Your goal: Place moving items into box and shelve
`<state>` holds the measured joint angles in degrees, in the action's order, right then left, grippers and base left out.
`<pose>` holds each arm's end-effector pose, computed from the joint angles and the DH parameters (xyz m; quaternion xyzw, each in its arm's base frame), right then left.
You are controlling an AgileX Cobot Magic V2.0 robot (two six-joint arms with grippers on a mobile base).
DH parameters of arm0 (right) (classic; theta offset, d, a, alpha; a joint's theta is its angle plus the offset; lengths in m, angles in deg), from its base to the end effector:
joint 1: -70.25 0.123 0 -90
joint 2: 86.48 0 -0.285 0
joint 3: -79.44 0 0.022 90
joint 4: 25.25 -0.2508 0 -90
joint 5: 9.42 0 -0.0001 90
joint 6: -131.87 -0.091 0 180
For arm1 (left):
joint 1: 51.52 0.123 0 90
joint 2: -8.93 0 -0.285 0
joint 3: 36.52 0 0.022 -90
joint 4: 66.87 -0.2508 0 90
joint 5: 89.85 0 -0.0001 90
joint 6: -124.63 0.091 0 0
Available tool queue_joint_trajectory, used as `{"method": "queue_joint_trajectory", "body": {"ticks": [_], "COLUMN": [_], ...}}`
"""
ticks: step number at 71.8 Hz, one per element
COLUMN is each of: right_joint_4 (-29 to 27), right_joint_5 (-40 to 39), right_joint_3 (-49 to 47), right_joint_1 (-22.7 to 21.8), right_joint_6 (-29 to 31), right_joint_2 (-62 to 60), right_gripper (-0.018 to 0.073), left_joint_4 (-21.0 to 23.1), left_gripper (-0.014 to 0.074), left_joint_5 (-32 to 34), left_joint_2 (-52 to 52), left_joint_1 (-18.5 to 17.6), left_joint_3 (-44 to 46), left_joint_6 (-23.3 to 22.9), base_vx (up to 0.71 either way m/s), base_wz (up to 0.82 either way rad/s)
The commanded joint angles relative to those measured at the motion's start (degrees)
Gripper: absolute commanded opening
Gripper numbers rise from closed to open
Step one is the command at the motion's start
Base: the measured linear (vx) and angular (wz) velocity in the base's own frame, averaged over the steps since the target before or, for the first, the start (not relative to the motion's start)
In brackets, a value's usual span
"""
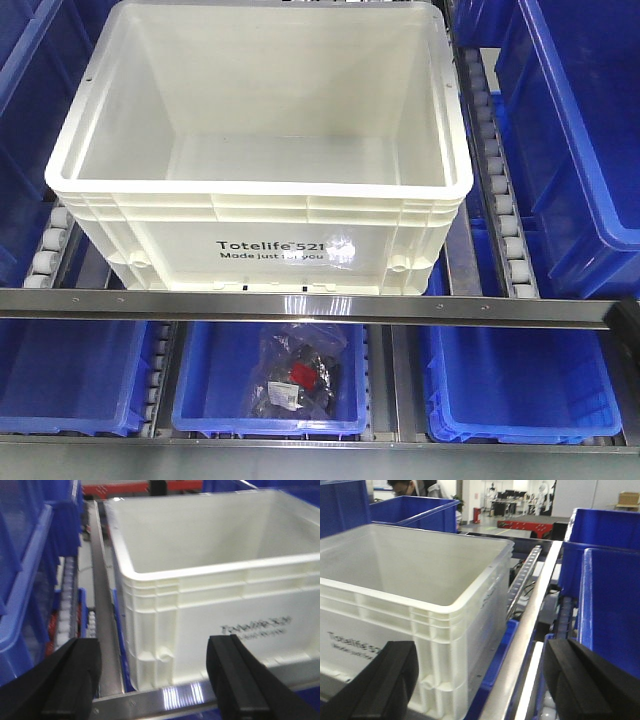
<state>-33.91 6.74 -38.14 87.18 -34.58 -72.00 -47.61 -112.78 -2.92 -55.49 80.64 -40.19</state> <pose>0.0507 0.0194 0.2679 -0.1534 0.7082 0.0853 0.6838 0.0459 -0.0149 0.2587 0.0514 0.7437 -0.0864 0.6609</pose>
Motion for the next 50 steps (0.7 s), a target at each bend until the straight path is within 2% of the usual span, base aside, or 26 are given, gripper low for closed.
{"method": "queue_joint_trajectory", "body": {"ticks": [1,9,26,31,34,39,44,47,48,50], "right_joint_4": [0.7,0.6,0.6,0.6,0.6,0.6,0.6,0.6,0.6,0.4], "right_joint_5": [-14.3,-20.7,-20.7,-20.9,-20.9,-20.9,-20.9,-20.8,-20.7,-20.5], "right_joint_3": [1.8,3.9,4.0,4.0,4.0,4.0,4.0,4.0,4.0,4.0], "right_joint_1": [-0.1,-0.1,-0.1,-0.1,-0.1,-0.1,-0.1,-0.1,-0.1,-0.1], "right_joint_6": [1.8,1.8,1.7,1.7,1.7,1.7,1.7,1.7,1.7,1.5], "right_joint_2": [2.1,2.4,2.4,2.4,2.4,2.4,2.4,2.4,2.4,2.4], "right_gripper": [0.0560,0.0560,0.0560,0.0539,0.0494,0.0346,0.0160,0.0040,-0.0009,-0.0022], "left_joint_4": [1.0,1.0,1.0,1.0,1.0,1.0,1.0,1.0,1.0,1.0], "left_gripper": [0.0556,0.0556,0.0556,0.0533,0.0474,0.0325,0.0120,-0.0033,-0.0030,-0.0029], "left_joint_5": [12.1,14.6,14.8,14.8,14.7,14.7,14.5,14.3,14.3,14.3], "left_joint_2": [-1.6,-1.7,-1.7,-1.7,-1.7,-1.7,-1.7,-1.7,-1.7,-1.7], "left_joint_1": [-0.2,-0.2,-0.2,-0.2,-0.2,-0.2,-0.2,-0.2,-0.2,-0.2], "left_joint_3": [-1.1,-3.0,-3.0,-3.0,-3.0,-3.0,-3.0,-3.0,-3.0,-3.0], "left_joint_6": [-0.8,-0.8,-0.8,-0.8,-0.8,-0.8,-0.8,-0.8,-0.8,-0.8], "base_vx": [0.00,0.00,0.00,0.00,0.00,0.00,0.00,0.00,0.00,0.00], "base_wz": [0.00,0.00,0.00,0.00,0.00,0.00,0.00,0.00,0.00,0.00]}}
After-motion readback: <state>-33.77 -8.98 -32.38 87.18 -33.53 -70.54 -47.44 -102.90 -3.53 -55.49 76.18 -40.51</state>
